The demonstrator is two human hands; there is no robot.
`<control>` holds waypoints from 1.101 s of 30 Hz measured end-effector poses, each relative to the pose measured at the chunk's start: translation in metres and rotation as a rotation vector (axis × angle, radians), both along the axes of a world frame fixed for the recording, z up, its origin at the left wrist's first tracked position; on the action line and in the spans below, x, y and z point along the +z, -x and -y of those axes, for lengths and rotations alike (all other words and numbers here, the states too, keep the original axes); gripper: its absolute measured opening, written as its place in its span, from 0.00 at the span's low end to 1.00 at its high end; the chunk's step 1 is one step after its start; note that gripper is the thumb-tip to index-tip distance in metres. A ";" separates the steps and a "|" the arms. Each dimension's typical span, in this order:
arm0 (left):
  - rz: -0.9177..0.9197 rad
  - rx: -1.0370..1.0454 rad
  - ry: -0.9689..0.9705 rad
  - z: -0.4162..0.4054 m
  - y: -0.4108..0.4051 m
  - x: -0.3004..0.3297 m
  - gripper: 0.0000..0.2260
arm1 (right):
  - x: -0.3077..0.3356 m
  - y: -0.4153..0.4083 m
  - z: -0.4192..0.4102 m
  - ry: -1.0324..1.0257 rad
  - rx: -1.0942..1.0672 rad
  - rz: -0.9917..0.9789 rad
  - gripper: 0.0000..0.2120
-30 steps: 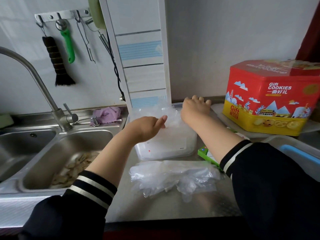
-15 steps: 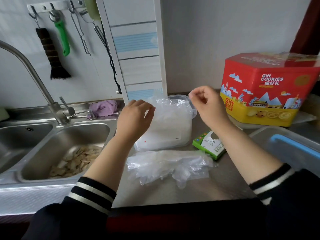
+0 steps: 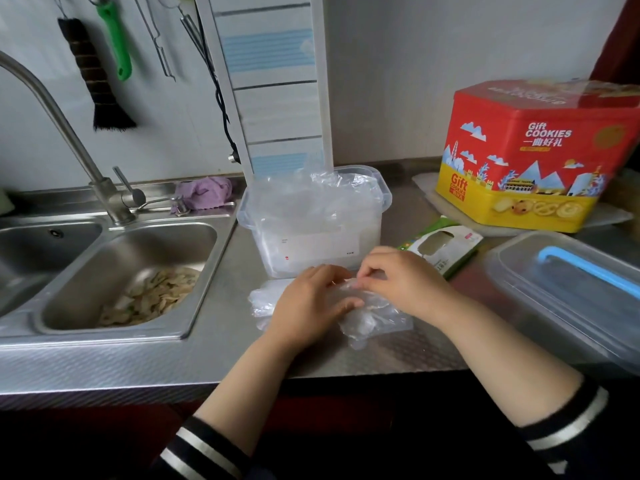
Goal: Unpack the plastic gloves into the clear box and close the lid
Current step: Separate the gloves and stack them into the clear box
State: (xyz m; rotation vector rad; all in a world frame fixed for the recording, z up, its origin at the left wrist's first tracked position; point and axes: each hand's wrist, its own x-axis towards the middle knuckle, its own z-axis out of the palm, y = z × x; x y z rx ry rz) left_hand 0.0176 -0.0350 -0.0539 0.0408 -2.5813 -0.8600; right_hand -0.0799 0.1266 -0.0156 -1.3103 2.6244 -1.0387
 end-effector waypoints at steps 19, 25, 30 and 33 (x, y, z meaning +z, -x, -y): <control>-0.275 0.175 -0.158 0.008 0.001 0.054 0.17 | 0.047 0.010 0.021 0.316 -0.131 0.192 0.20; -0.330 0.158 -0.308 0.025 0.013 0.089 0.05 | 0.062 0.011 0.018 0.429 -0.019 0.285 0.28; -0.294 0.237 -0.168 0.035 0.023 0.110 0.08 | 0.060 0.008 0.023 0.208 0.050 -0.053 0.38; -0.251 0.260 -0.057 0.043 0.032 0.117 0.11 | 0.065 0.011 0.032 0.295 -0.073 -0.231 0.15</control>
